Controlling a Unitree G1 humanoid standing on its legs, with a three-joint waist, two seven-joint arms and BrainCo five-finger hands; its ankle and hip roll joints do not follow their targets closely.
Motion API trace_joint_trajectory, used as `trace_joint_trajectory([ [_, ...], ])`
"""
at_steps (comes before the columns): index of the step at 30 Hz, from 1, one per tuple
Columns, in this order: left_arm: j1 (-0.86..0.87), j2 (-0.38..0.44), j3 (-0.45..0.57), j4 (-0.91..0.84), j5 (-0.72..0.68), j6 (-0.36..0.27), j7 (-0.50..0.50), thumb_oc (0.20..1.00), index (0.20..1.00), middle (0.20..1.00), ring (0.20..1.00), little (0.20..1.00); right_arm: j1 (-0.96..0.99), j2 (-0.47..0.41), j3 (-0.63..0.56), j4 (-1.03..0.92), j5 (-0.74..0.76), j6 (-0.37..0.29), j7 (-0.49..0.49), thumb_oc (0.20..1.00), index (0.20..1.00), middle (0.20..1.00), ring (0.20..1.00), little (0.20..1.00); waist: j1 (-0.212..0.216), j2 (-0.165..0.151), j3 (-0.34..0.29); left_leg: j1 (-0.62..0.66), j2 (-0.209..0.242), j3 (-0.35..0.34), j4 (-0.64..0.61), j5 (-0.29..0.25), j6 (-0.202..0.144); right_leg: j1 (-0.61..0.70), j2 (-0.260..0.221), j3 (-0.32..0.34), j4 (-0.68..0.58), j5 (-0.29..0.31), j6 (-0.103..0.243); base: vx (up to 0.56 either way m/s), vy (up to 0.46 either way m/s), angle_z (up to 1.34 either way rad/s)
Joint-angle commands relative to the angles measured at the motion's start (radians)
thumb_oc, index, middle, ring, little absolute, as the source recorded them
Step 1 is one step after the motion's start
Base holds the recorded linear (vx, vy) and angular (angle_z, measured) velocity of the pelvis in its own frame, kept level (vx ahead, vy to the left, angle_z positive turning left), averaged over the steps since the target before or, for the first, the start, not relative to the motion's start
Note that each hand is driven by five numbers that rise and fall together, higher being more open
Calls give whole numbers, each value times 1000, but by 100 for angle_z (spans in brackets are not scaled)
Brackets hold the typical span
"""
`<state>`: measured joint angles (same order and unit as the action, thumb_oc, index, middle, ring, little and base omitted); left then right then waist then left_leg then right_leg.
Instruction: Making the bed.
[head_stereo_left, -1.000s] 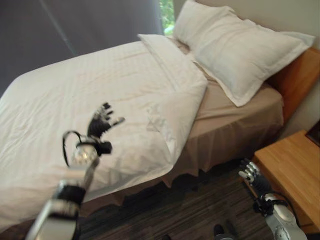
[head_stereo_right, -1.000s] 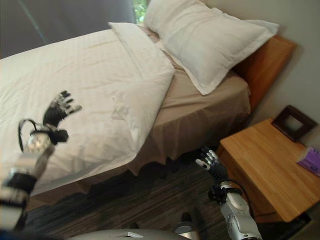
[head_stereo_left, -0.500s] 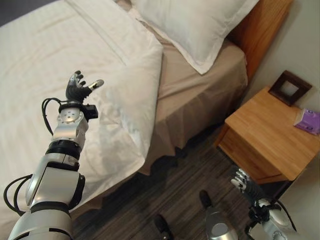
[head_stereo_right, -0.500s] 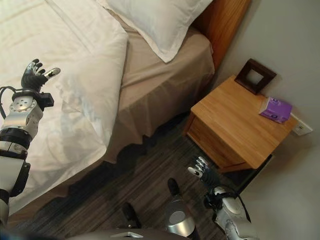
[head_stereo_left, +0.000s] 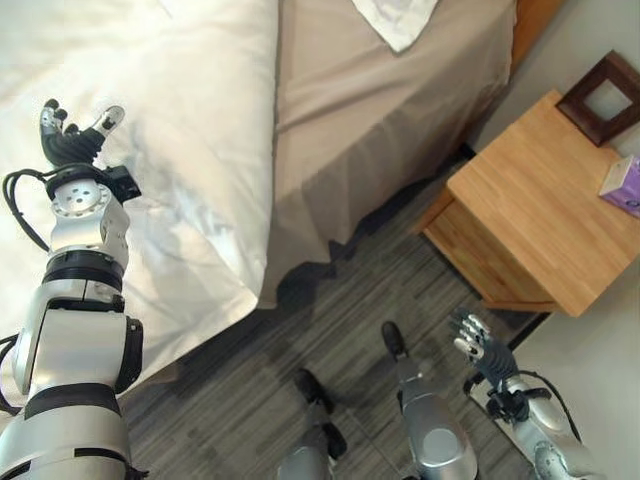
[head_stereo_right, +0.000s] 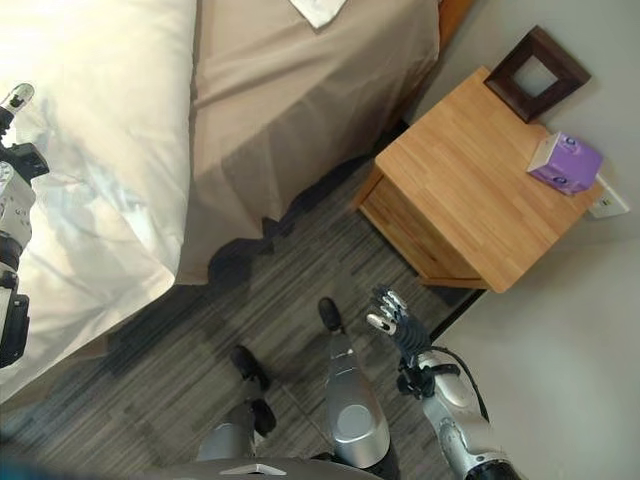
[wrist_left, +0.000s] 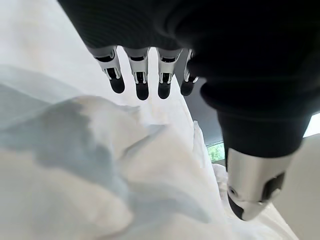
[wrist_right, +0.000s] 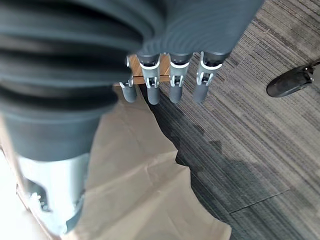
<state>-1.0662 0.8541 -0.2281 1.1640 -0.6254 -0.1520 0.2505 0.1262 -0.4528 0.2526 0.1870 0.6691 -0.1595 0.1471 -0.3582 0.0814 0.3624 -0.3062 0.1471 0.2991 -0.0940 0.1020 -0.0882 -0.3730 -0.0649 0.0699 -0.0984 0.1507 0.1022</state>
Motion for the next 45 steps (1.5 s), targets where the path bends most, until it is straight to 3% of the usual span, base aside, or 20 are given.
trace_joint_trajectory([
  [1, -108, 71, -17, 62, 21, -10, -65, 1000, 1000, 1000, 1000, 1000, -27, 4, -9, -21, 20, -39, -9, 1000, 1000, 1000, 1000, 1000, -20, -24, 8, 150, 24, 24, 7, -49, -93, -20, 24, 50, 19, -4, 54, -11, -1, -16],
  [4, -136, 43, -71, 61, 83, 6, -82, 1000, 1000, 1000, 1000, 1000, -35, 8, -5, -18, 22, -38, -11, 1000, 1000, 1000, 1000, 1000, -21, -18, 14, 150, 24, 27, 7, -50, -91, -25, 26, 55, 19, -1, 54, -10, -4, -12],
  [5, -161, 25, -113, 46, 133, 6, -91, 533, 533, 533, 533, 533, -37, 10, -3, -20, 22, -39, -7, 1000, 1000, 1000, 1000, 1000, -25, -11, 19, 153, 24, 31, 7, -51, -91, -28, 28, 61, 19, 0, 54, -2, 9, 5],
  [6, -175, 18, -132, 45, 154, 8, -90, 200, 200, 200, 200, 200, -38, 11, -4, -21, 22, -41, -6, 1000, 1000, 1000, 1000, 1000, -27, -10, 20, 154, 24, 33, 7, -52, -91, -29, 28, 63, 20, 0, 55, 0, 10, 6],
  [9, -233, -42, -220, 7, 246, 8, -94, 200, 200, 200, 200, 200, -49, 11, -1, -5, 25, -44, -8, 1000, 1000, 1000, 1000, 1000, -35, 0, 23, 162, 21, 32, 7, -54, -88, -26, 27, 64, 21, 0, 56, 2, -1, 3],
  [15, -296, -135, -303, -157, 286, -31, -70, 200, 200, 200, 200, 200, -57, 10, 1, 7, 26, -48, -1, 1000, 1000, 1000, 1000, 1000, -34, 15, 22, 178, 11, 23, 7, -58, -82, -8, 21, 61, 18, -3, 58, 4, 1, 4],
  [16, -314, -196, -338, -248, 272, -50, -66, 200, 200, 200, 200, 200, -58, 10, 4, 16, 31, -43, 4, 1000, 1000, 1000, 1000, 1000, -34, 23, 16, 186, 7, 15, 7, -61, -80, 2, 17, 54, 17, -3, 59, 17, -5, 5],
  [19, -305, -249, -362, -380, 251, -76, -65, 200, 200, 200, 200, 200, -57, 16, 10, 28, 28, -36, 6, 1000, 1000, 1000, 1000, 1000, -34, 30, 7, 196, 4, 12, 7, -66, -77, 12, 14, 50, 15, -4, 59, 10, 2, 3],
  [20, -284, -309, -385, -471, 243, -87, -75, 200, 200, 200, 200, 200, -61, 17, 16, 45, 26, -31, 6, 1000, 1000, 1000, 1000, 1000, -35, 36, 0, 201, 0, 10, 7, -68, -75, 19, 10, 46, 14, -4, 61, 0, 0, 0],
  [27, -219, -414, -402, -575, 232, -86, -102, 200, 200, 200, 200, 200, -58, 11, 28, 44, 14, -18, 7, 1000, 1000, 1000, 1000, 1000, -44, 40, -13, 211, -4, 17, 7, -76, -70, 26, 8, 49, 13, -6, 61, 1, 4, 1],
  [28, -187, -445, -402, -587, 192, -87, -127, 1000, 1000, 1000, 1000, 1000, -55, 7, 30, 41, 12, -14, 10, 1000, 1000, 1000, 1000, 1000, -49, 41, -15, 215, -5, 20, 7, -78, -69, 28, 8, 52, 14, -7, 62, 8, 22, 5],
  [31, -138, -441, -402, -626, 85, -88, -193, 1000, 1000, 1000, 1000, 1000, -43, -5, 20, 34, 8, -6, 13, 1000, 1000, 1000, 1000, 1000, -59, 45, -21, 224, -7, 27, 7, -80, -69, 35, 8, 59, 12, -8, 60, 6, 15, 0],
  [38, -61, -395, -371, -722, -12, -101, -221, 1000, 1000, 1000, 1000, 1000, -14, -1, -10, 54, 35, 0, 19, 1000, 1000, 1000, 1000, 1000, -46, 58, -37, 239, -8, 11, 7, -75, -69, 64, 3, 42, 11, -17, 50, 8, -4, 0],
  [41, 4, -322, -352, -874, -197, -117, -300, 1000, 1000, 1000, 1000, 1000, 9, 1, -30, 53, 48, 2, 29, 1000, 1000, 1000, 1000, 1000, -26, 68, -50, 251, -9, -8, 7, -72, -70, 92, -2, 25, 11, -28, 45, 4, -7, 2],
  [45, 115, -272, -268, -1059, -290, -157, -315, 1000, 1000, 1000, 1000, 1000, 39, 49, -92, 78, 113, -19, -5, 1000, 1000, 1000, 1000, 1000, -5, 70, -68, 256, -11, -26, 7, -70, -69, 114, -7, 12, 11, -35, 40, 18, -13, 9],
])
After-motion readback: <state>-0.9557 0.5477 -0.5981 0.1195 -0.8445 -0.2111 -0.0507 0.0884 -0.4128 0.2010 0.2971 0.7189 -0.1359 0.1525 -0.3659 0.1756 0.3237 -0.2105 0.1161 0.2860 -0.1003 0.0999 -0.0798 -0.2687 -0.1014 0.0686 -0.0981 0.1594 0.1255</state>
